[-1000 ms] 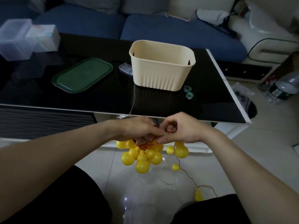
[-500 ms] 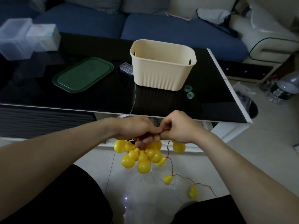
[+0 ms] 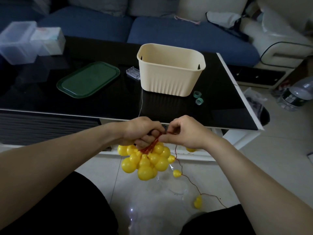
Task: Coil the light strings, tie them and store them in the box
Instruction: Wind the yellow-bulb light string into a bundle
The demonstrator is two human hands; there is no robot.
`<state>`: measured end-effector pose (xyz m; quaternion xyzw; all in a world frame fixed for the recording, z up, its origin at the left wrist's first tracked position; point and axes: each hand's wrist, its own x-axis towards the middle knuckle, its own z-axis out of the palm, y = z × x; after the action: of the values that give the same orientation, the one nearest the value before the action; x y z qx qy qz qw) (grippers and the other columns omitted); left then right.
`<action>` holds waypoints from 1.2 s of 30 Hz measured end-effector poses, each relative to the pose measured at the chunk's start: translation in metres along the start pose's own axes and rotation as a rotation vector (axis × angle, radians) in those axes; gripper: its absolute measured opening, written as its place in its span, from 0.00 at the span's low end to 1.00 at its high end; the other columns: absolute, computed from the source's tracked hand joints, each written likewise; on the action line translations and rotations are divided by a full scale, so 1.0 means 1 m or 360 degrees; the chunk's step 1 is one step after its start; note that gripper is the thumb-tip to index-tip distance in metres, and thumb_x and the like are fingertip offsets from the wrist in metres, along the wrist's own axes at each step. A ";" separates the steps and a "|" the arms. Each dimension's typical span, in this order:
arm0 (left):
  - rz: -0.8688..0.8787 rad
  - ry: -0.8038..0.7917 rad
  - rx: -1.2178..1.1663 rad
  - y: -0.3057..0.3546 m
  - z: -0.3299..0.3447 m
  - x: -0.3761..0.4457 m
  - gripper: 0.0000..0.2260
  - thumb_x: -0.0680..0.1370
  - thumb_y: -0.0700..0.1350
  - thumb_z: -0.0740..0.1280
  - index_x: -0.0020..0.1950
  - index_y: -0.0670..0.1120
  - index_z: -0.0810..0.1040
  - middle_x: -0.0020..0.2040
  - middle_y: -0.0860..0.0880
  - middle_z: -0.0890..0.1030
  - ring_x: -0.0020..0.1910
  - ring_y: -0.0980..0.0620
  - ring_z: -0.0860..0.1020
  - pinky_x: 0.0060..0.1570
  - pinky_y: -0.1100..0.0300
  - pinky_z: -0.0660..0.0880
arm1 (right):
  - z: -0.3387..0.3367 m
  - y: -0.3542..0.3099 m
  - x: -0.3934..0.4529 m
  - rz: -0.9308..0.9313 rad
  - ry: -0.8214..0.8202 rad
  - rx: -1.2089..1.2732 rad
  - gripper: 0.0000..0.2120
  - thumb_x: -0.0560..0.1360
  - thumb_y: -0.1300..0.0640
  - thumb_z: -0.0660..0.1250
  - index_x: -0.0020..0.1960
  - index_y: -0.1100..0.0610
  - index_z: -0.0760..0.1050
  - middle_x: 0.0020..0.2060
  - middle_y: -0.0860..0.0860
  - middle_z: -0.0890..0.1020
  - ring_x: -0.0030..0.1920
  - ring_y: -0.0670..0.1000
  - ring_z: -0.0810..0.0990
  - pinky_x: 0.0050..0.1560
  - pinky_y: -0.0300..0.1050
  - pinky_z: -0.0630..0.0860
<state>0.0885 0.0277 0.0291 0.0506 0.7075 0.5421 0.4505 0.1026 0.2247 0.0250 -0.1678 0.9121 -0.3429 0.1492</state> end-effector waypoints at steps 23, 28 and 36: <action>0.0096 0.0301 -0.0915 0.007 -0.015 -0.001 0.16 0.79 0.52 0.60 0.34 0.46 0.66 0.34 0.44 0.74 0.30 0.47 0.73 0.36 0.56 0.70 | -0.020 0.013 -0.005 0.0239 0.0416 -0.0017 0.11 0.79 0.47 0.69 0.40 0.52 0.81 0.28 0.46 0.78 0.27 0.41 0.74 0.31 0.36 0.70; 0.0286 0.0220 -0.1004 0.012 -0.010 -0.003 0.13 0.80 0.49 0.59 0.38 0.43 0.69 0.47 0.38 0.84 0.42 0.42 0.83 0.42 0.55 0.77 | -0.009 -0.001 -0.003 0.0116 0.0436 -0.0014 0.12 0.77 0.51 0.72 0.35 0.51 0.79 0.25 0.46 0.77 0.25 0.40 0.73 0.28 0.32 0.67; 0.0554 0.0129 -0.1295 0.018 -0.003 0.001 0.04 0.75 0.42 0.60 0.42 0.43 0.69 0.60 0.30 0.79 0.60 0.37 0.80 0.66 0.47 0.72 | 0.001 -0.011 -0.003 0.0020 0.0337 -0.0089 0.10 0.77 0.54 0.70 0.37 0.53 0.79 0.28 0.47 0.78 0.27 0.42 0.73 0.29 0.34 0.67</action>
<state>0.0785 0.0339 0.0430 -0.0337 0.4347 0.8458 0.3075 0.1083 0.2176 0.0325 -0.1289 0.9331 -0.3321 0.0493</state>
